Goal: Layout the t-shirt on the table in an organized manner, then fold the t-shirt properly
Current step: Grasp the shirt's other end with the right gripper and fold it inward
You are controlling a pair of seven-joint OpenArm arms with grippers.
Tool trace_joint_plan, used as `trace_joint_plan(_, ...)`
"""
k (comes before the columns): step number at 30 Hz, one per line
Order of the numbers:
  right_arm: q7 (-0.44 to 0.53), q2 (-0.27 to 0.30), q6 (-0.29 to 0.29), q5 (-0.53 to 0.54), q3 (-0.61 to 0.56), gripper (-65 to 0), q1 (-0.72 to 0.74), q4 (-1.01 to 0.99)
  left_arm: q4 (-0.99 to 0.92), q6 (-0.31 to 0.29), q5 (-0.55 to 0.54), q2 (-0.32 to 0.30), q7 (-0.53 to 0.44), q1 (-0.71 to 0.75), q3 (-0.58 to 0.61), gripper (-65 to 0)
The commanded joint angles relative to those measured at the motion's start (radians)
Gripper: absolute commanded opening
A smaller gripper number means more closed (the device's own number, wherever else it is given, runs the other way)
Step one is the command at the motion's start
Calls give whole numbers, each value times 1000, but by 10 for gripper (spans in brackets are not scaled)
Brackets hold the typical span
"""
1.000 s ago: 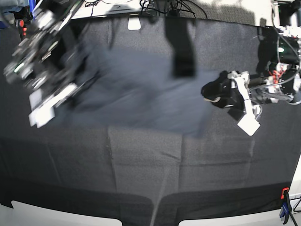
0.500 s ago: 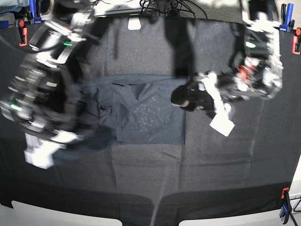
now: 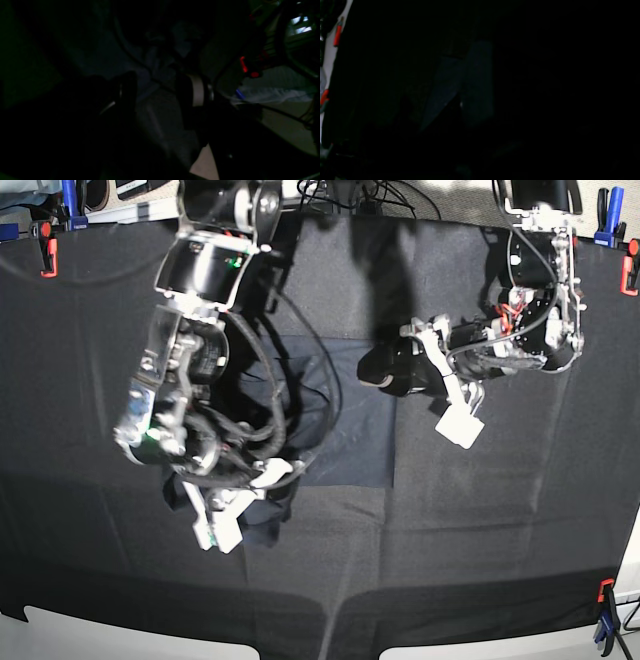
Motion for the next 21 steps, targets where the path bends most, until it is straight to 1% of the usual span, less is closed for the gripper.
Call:
trace_joint_plan(1, 34, -5, -25, 13, -21, -650, 28, 18, 16, -4, -27, -3, -16, -13, -3, -381)
trace_joint_plan(3, 37, -5, -43, 19, -54, -650, 28, 18, 16, -5, -27, -3, -16, -13, -3, -381)
trace_joint_plan(6, 39, -5, -43, 79, -109, -650, 28, 18, 16, -5, -27, -3, -16, -13, -3, -381)
trace_joint_plan(8, 61, -5, -43, 109, -150, -650, 28, 18, 16, -5, 0, -3, -16, -13, -3, -381)
trace_joint_plan(10, 74, -5, -42, 100, -189, -650, 28, 18, 16, -5, 48, -3, -16, -13, -3, -381)
trace_joint_plan(13, 74, -5, -42, 48, -240, -650, 27, 18, 16, -4, 135, -12, -16, -13, -3, -381)
trace_joint_plan(14, 74, -5, -42, 34, -253, -650, 27, 18, 16, 12, 157, -18, -4, -14, -3, -381)
trace_joint_plan(17, 66, -5, -42, 32, -291, -650, 27, 18, 18, 184, 187, -44, 37, -19, -3, -381)
trace_joint_plan(18, 62, -5, -42, 33, -305, -650, 27, 18, 18, 210, 190, -55, 32, -19, -3, -381)
trace_joint_plan(20, 54, -5, -42, 33, -340, -650, 28, 18, 18, 210, 198, -71, 19, -19, -3, -381)
trace_joint_plan(21, 51, -5, -42, 34, -358, -579, 28, 18, 18, 210, 198, -79, 9, -19, -3, -381)
